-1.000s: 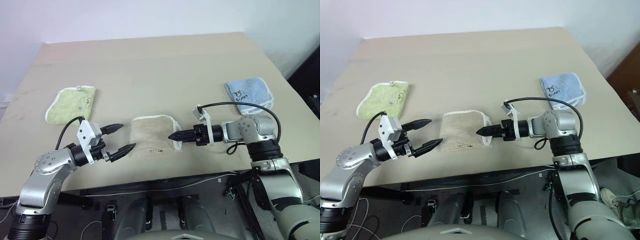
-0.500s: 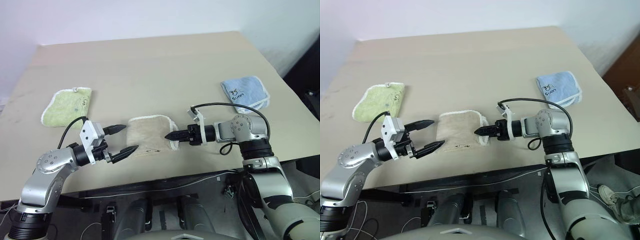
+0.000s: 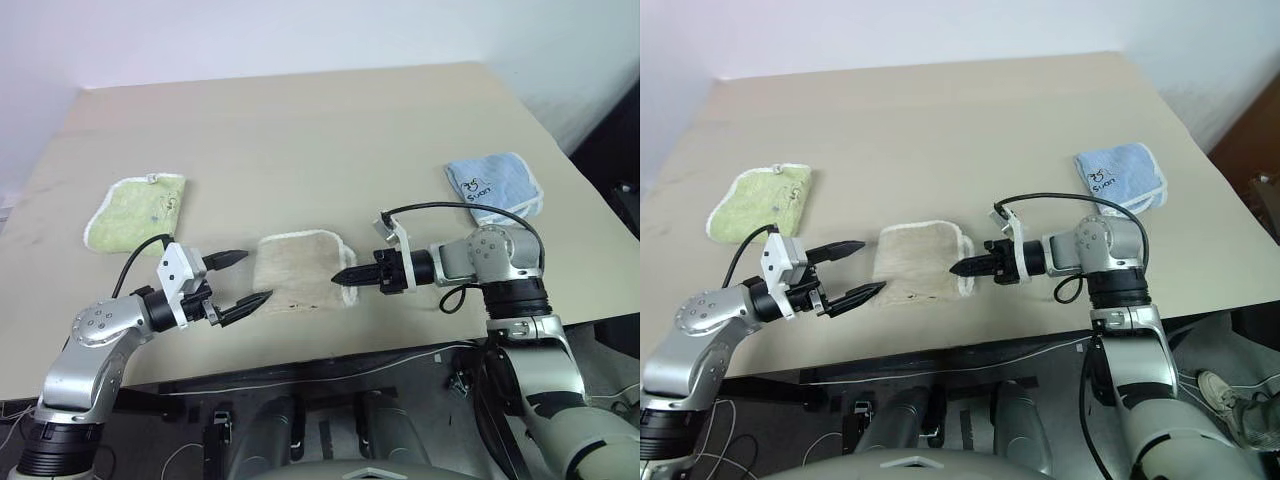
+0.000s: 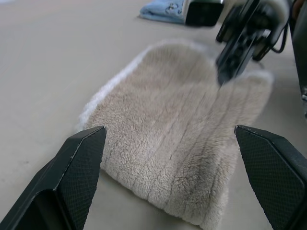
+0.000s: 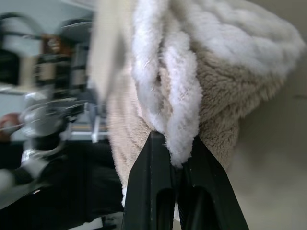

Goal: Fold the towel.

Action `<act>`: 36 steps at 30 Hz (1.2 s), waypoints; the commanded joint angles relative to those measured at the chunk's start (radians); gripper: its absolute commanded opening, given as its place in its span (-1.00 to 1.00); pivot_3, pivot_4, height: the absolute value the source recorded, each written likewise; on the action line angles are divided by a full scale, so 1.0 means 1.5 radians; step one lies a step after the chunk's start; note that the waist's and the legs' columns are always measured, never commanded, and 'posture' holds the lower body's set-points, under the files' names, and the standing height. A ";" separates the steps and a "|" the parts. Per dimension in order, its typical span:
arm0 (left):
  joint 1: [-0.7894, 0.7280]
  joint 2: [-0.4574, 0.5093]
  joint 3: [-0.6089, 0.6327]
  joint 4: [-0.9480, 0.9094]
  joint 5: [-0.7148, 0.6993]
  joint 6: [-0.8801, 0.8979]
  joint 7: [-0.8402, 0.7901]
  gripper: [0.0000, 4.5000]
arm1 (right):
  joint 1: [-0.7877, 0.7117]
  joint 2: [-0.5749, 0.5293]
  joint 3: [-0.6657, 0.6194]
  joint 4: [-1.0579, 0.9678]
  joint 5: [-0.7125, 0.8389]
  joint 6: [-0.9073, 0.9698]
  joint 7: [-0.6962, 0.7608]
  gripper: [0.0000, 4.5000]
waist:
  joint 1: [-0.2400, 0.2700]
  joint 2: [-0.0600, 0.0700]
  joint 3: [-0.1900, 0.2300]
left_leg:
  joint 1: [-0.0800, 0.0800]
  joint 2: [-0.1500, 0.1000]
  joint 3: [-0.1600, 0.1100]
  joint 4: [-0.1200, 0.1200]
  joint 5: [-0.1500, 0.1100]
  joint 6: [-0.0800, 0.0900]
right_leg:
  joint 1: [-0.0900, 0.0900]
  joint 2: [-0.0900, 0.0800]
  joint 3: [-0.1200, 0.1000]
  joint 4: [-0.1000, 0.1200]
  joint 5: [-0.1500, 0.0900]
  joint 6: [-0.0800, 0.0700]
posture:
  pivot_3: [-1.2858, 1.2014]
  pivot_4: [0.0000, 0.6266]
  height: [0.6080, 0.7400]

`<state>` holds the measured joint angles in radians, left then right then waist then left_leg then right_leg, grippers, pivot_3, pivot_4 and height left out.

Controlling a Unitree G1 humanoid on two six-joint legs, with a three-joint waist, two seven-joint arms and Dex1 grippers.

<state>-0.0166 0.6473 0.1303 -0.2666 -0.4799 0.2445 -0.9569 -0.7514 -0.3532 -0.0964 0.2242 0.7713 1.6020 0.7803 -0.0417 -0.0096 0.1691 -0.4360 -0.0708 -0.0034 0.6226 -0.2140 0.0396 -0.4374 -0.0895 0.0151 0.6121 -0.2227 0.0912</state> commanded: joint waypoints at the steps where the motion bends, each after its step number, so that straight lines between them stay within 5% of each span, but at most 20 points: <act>1: -0.014 0.006 0.009 0.003 -0.001 -0.017 -0.009 1.00 | -0.014 0.015 -0.129 -0.075 0.065 0.008 -0.026 -0.99 | 0.001 0.000 0.000 | -0.001 0.000 0.000 0.000 0.000 0.000 | -0.001 0.000 0.000 0.000 0.000 0.001 | 0.03 -0.52 1.00; 15: -0.081 -0.004 -0.026 0.072 0.015 -0.026 -0.039 1.00 | -0.102 0.027 -0.471 -0.168 0.082 -0.148 -0.311 -0.99 | 0.003 0.001 0.000 | -0.004 0.000 0.000 0.001 0.000 0.000 | -0.004 0.000 0.000 0.000 0.001 0.002 | 0.03 -0.52 1.00; 25: -0.125 -0.026 -0.048 0.109 0.030 -0.039 -0.040 1.00 | -0.115 -0.045 -0.479 0.003 -0.024 -0.479 -0.408 -0.99 | 0.001 0.001 0.000 | -0.004 -0.001 0.000 0.001 0.001 0.001 | -0.003 0.000 0.000 0.000 0.001 0.002 | 0.03 -0.52 1.00; 36: -0.115 -0.030 -0.041 0.108 0.034 -0.041 -0.037 1.00 | 0.013 -0.047 -0.436 0.044 -0.042 -0.587 -0.415 -0.99 | 0.000 0.001 0.000 | -0.004 0.000 0.000 0.003 0.001 0.002 | -0.003 0.000 0.000 0.002 0.001 0.002 | 0.03 -0.52 1.00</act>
<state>-0.1914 0.6034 0.0536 -0.0885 -0.4261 0.2049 -1.0183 -0.7304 -0.4133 -0.7534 0.3087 0.7088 0.7505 0.1608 -0.0413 -0.0074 0.1694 -0.4417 -0.0715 -0.0026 0.6269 -0.2119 0.0423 -0.4417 -0.0894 0.0152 0.6151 -0.2206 0.0949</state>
